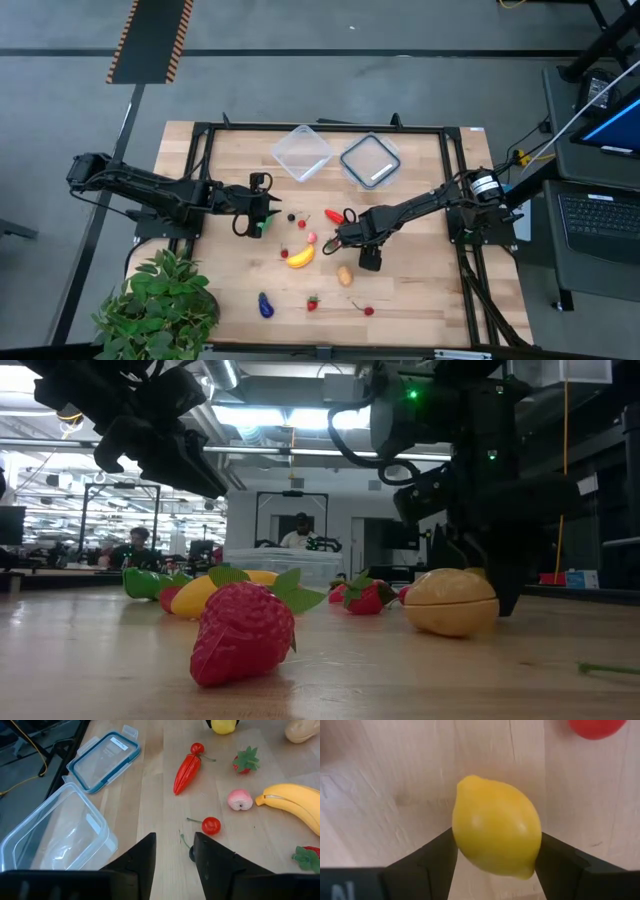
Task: Pick and placing Produce into tupperware
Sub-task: Put the lemon into the transparent container
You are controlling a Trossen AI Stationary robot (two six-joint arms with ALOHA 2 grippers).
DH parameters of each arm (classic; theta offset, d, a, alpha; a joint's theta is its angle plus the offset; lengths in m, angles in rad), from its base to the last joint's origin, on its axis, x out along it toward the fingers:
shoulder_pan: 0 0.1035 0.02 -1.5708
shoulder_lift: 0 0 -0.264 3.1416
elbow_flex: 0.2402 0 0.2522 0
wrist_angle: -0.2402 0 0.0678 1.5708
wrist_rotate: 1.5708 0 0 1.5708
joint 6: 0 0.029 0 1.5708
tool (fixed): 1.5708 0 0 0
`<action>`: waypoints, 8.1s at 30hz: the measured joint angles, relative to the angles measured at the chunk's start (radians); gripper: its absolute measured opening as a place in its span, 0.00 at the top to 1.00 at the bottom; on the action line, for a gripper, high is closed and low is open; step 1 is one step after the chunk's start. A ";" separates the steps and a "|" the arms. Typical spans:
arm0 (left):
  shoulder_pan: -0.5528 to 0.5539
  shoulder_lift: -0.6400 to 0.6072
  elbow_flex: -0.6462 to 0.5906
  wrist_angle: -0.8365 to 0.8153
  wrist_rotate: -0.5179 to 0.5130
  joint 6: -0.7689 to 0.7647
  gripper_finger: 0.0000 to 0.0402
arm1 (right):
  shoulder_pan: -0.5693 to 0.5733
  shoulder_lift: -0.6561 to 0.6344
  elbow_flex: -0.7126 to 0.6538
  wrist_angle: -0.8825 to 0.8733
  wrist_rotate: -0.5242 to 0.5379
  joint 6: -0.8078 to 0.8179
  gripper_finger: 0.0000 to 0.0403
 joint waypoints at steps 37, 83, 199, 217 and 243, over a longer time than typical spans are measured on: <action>0.000 0.000 0.000 0.000 0.000 0.005 0.71 | -0.009 -0.001 0.000 0.076 0.018 0.052 0.46; 0.220 -0.621 -0.196 -0.081 0.409 -0.062 1.00 | -0.091 -0.618 -0.549 1.047 0.188 -0.263 0.46; 0.220 -0.684 -0.316 -0.074 0.445 -0.103 0.80 | -0.666 0.306 0.671 0.372 -0.341 -0.965 0.46; 0.220 -0.684 -0.338 -0.026 0.378 -0.129 0.73 | -0.724 0.558 1.107 0.048 -0.302 -1.056 0.46; 0.220 -0.684 -0.338 -0.025 0.377 -0.129 0.77 | -0.733 0.563 1.163 0.068 -0.261 -0.960 0.46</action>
